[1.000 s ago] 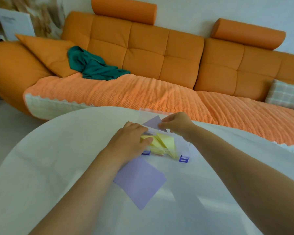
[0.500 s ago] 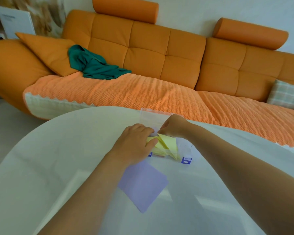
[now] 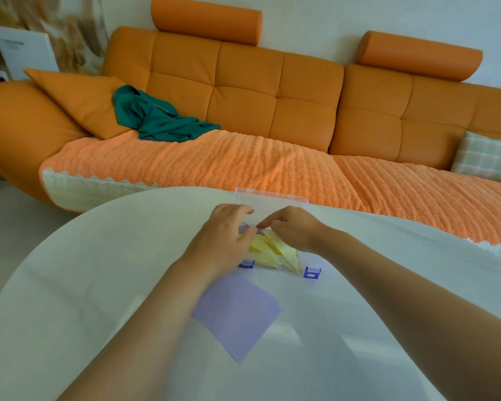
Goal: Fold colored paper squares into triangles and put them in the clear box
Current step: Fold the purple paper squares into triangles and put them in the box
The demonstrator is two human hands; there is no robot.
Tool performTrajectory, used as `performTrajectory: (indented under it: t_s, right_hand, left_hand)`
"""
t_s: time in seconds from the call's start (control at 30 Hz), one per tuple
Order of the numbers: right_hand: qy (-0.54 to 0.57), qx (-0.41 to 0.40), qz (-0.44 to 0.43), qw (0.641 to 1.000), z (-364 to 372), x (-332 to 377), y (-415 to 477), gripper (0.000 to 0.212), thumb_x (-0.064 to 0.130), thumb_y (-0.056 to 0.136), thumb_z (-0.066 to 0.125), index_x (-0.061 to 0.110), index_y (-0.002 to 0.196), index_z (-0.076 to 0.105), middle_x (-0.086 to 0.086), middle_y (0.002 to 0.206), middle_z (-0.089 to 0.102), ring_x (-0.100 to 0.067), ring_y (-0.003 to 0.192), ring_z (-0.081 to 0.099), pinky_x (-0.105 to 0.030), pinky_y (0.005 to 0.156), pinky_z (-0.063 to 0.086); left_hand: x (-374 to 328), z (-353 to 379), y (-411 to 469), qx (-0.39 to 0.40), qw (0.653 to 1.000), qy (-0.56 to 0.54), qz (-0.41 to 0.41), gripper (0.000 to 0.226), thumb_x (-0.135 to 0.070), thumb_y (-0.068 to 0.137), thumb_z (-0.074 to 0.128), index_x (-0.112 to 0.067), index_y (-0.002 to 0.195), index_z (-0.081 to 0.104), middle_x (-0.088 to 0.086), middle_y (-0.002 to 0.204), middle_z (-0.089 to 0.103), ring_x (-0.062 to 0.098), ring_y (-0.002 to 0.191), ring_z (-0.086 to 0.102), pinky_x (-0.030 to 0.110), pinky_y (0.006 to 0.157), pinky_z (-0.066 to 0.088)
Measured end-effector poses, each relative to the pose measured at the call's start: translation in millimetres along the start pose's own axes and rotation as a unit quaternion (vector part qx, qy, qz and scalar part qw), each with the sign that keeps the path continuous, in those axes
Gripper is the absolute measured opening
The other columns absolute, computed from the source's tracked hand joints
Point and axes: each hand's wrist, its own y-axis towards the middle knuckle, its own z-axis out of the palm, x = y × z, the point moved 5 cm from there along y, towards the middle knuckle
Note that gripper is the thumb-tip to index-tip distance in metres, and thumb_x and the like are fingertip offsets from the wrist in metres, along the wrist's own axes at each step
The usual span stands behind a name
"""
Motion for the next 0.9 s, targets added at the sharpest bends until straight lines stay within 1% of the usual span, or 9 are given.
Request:
performTrajectory:
  t_s: [0.07,0.13,0.23,0.3,0.4,0.5,0.63,0.77,0.9]
  right_hand:
    - [0.033,-0.025,-0.018,0.999,-6.6,3.8,-6.5,0.044,0.013,0.095,0.038,0.025,0.115,0.075,0.025,0.072,0.052,0.010,0.040,0.048,-0.005,0.039,0.032]
    - [0.054,-0.061,-0.035,0.996,-15.1,9.0,-13.6,0.043,0.011,0.094,0.039,0.026,0.114,0.074,0.017,0.086,0.062,-0.001,0.037,0.045,-0.011,0.038,0.034]
    - [0.054,-0.114,-0.075,0.989,-24.1,23.6,-28.0,0.040,0.010,0.093,0.042,0.032,0.105,0.073,0.016,0.108,0.062,0.003,0.059,0.056,-0.015,0.056,0.048]
    - [0.071,-0.111,-0.102,0.986,-20.9,35.5,-39.6,0.037,0.010,0.092,0.046,0.036,0.094,0.072,0.021,0.102,0.067,0.005,0.079,0.062,-0.017,0.071,0.051]
    - [0.075,-0.047,-0.095,0.992,-1.4,46.8,-58.4,0.031,0.013,0.088,0.055,0.036,0.084,0.075,0.019,0.082,0.071,0.003,0.060,0.058,-0.008,0.055,0.041]
    - [-0.019,0.000,-0.090,0.996,22.5,52.7,-80.2,0.024,0.020,0.086,0.058,0.036,0.090,0.076,0.025,0.075,0.065,0.009,0.063,0.056,-0.006,0.059,0.038]
    - [-0.081,0.003,-0.056,0.995,37.8,53.3,-102.5,0.030,0.036,0.085,0.067,0.033,0.114,0.070,0.019,0.111,0.067,-0.001,0.102,0.062,-0.023,0.088,0.049]
    - [-0.160,0.031,0.041,0.986,49.2,45.4,-115.9,0.071,0.064,0.077,0.070,0.025,0.134,0.056,0.001,0.131,0.054,-0.022,0.120,0.054,-0.035,0.094,0.049]
    - [-0.161,0.039,0.072,0.984,58.5,46.6,-119.9,0.074,0.063,0.073,0.074,0.024,0.133,0.057,-0.006,0.132,0.046,-0.025,0.124,0.046,-0.037,0.093,0.047]
  left_hand:
    - [0.3,-12.8,-0.4,-0.041,0.999,0.016,0.007,0.036,-0.020,0.097,0.049,-0.020,0.133,0.053,-0.006,0.134,0.053,0.007,0.132,0.035,0.022,0.100,0.031]
    - [2.1,-25.3,-5.0,-0.068,0.997,0.032,0.005,0.033,-0.012,0.095,0.048,-0.018,0.126,0.055,-0.007,0.127,0.056,0.011,0.125,0.040,0.023,0.097,0.035]
    - [4.7,-39.0,-17.6,-0.079,0.995,0.051,-0.013,0.027,-0.004,0.090,0.048,-0.019,0.112,0.056,-0.008,0.110,0.056,0.014,0.107,0.048,0.031,0.085,0.045]
    - [5.1,-42.8,-27.3,-0.049,0.997,0.063,-0.023,0.022,-0.007,0.090,0.050,-0.022,0.105,0.054,-0.009,0.104,0.055,0.014,0.100,0.051,0.033,0.080,0.047]
    - [5.7,-42.6,-42.5,0.033,0.996,0.074,-0.037,0.014,-0.020,0.090,0.056,-0.028,0.102,0.053,-0.012,0.104,0.054,0.013,0.101,0.054,0.032,0.082,0.048]
    - [8.5,-36.0,-61.8,0.155,0.981,0.093,-0.070,0.044,-0.050,0.082,0.066,-0.030,0.119,0.054,-0.013,0.118,0.050,0.010,0.120,0.044,0.035,0.099,0.044]
    - [7.3,-26.6,-91.0,0.287,0.934,0.202,-0.066,0.105,-0.089,0.051,0.053,-0.033,0.139,0.041,-0.011,0.139,0.036,0.013,0.132,0.026,0.035,0.105,0.035]
    - [7.0,-22.5,-102.6,0.275,0.939,0.198,-0.058,0.105,-0.084,0.059,0.060,-0.034,0.148,0.034,-0.010,0.146,0.031,0.014,0.138,0.021,0.035,0.110,0.028]
    - [3.2,-21.0,-105.6,0.259,0.948,0.177,-0.060,0.105,-0.081,0.060,0.063,-0.033,0.149,0.035,-0.011,0.144,0.035,0.014,0.136,0.026,0.034,0.109,0.029]
